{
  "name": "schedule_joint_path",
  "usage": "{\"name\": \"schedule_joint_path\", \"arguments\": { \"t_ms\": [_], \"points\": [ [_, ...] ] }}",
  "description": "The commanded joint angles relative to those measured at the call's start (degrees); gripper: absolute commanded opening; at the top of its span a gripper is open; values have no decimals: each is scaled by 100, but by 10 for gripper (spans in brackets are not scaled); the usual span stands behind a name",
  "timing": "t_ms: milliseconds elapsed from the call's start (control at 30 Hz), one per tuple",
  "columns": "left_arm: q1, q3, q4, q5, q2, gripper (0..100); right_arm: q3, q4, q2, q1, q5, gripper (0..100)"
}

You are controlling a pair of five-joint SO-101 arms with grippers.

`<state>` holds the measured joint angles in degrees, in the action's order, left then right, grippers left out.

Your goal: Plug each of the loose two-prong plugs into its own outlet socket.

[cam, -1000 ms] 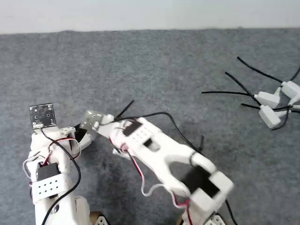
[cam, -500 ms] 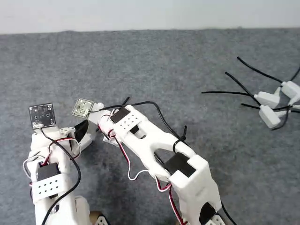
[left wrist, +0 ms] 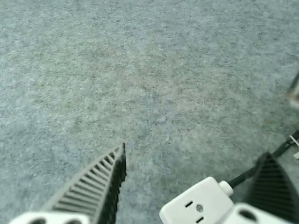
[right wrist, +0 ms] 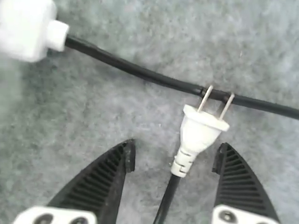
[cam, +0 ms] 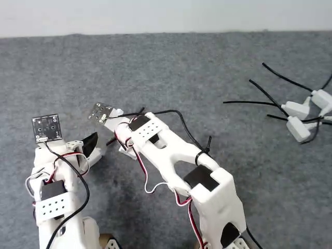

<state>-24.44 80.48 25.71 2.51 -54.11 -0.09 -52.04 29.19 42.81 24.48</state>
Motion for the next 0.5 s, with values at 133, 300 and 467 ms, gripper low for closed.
{"name": "schedule_joint_path", "arguments": {
  "t_ms": [133,300,467],
  "points": [
    [-18,-295,-97,-35,-79,408,-308,110,110,-127,-62,258],
    [-18,-295,-97,-35,-79,408,-316,101,189,-127,-35,199],
    [-26,-295,-97,-35,-79,408,-325,101,215,-127,-44,28]
  ]
}}
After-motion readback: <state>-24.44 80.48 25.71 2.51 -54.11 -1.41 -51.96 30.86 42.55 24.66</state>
